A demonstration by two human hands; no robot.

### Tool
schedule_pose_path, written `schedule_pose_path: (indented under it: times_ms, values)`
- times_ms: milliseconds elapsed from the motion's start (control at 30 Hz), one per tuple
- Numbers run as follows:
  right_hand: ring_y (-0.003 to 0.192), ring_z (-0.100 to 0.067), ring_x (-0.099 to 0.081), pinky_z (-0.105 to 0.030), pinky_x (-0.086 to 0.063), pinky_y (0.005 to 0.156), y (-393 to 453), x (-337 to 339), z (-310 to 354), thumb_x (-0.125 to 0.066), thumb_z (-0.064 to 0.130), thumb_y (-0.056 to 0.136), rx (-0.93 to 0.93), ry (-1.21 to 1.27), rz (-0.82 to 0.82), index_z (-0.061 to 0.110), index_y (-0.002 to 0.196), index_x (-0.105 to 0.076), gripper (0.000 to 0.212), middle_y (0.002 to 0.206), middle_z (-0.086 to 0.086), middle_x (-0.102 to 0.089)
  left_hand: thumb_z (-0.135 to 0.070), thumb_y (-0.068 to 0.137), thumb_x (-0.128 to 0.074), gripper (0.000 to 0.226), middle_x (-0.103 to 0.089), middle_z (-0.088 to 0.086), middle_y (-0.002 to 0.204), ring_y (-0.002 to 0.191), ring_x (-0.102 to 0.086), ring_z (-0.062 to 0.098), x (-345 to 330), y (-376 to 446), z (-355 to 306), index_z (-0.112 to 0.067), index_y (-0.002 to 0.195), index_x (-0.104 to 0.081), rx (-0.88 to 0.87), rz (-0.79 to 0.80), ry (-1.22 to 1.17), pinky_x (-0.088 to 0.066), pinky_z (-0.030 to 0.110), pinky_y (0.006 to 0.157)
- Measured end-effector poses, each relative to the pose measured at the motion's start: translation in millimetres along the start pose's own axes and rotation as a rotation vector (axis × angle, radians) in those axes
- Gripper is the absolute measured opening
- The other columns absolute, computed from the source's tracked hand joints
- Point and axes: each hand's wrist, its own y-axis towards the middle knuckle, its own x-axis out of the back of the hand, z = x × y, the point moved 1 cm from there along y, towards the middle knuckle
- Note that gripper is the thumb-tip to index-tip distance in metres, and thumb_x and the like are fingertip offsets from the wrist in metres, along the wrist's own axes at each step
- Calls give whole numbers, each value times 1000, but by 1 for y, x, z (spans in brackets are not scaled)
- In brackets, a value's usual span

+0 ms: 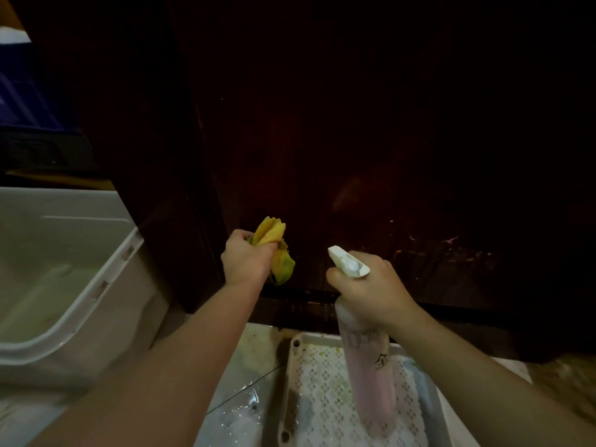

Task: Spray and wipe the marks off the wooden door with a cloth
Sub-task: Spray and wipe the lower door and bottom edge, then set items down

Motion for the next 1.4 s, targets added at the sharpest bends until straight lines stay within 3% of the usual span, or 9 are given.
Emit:
schedule_pose_path:
  times_ms: [133, 333, 467, 633, 867, 1067, 1133, 1233, 1400]
  values:
    - [66, -12, -53, -31, -42, 60, 0, -7, 4, -66, 28, 83, 40, 83, 104, 12, 79, -58, 18, 73, 0, -57, -27, 82, -71, 28, -51, -7, 89, 79, -53, 9, 2, 0, 2, -26, 99, -49, -9, 21, 18, -47, 28, 65]
    - [51, -12, -43, -31, -34, 52, -1, -19, 2, -60, 31, 81, 73, -89, 27, 25, 54, -40, 34, 52, 9, -42, -23, 85, -67, 28, -49, -7, 88, 75, -50, 8, 9, 5, 9, -24, 103, -47, 25, 9, 48, -42, 28, 62]
    - [54, -10, -43, -30, -35, 53, -2, -23, -3, -62, 30, 81, 12, -34, 104, 24, 60, -44, 28, 57, 9, -46, -22, 87, -66, 41, -48, -4, 96, 75, -47, 10, 15, 8, 12, -19, 123, -44, 62, -11, 34, -41, 29, 65]
    - [62, -10, -49, -28, -37, 58, -5, -28, -5, -65, 30, 84, 22, -6, 163, 22, 71, -50, 21, 68, 5, -52, -26, 91, -61, 41, -44, -8, 86, 71, -46, 6, 18, 8, 11, -18, 126, -41, 63, -31, 1, -36, 23, 53]
    - [43, -6, -40, -25, -30, 47, -7, -19, -7, -60, 24, 78, 71, -8, -118, 27, 53, -36, 35, 46, 10, -40, -24, 91, -61, 27, -51, -6, 92, 78, -52, 6, 18, -4, -4, -21, 111, -44, -56, 0, -66, -38, 22, 56]
    - [65, -7, -56, -18, -39, 52, -5, -12, -2, -65, 27, 83, 89, 136, -89, 23, 78, -56, 12, 72, 2, -59, -21, 86, -68, 20, -58, -8, 88, 74, -58, 2, 12, -19, -21, -26, 99, -53, -259, 47, -82, -43, 9, 50]
    - [58, -6, -52, -16, -37, 49, -6, -11, -2, -65, 25, 84, 112, 111, -125, 23, 70, -52, 19, 64, 5, -54, -21, 84, -70, 23, -59, -10, 88, 75, -58, 0, 7, -23, -25, -29, 97, -53, -308, 70, -60, -43, 5, 51]
    - [48, -9, -44, -28, -35, 48, -11, -9, -9, -60, 26, 82, 92, -1, -160, 25, 59, -41, 30, 53, 7, -45, -21, 83, -71, 27, -59, -10, 87, 75, -59, 0, 1, -27, -27, -36, 92, -51, -344, 87, -31, -44, 10, 53]
    - [52, -17, -48, -34, -36, 50, -23, -3, -28, -59, 31, 80, 26, -138, -50, 23, 63, -43, 25, 58, 4, -48, -23, 84, -69, 25, -59, -9, 84, 69, -58, -6, -8, -31, -30, -38, 85, -49, -343, 87, -59, -45, 10, 51]
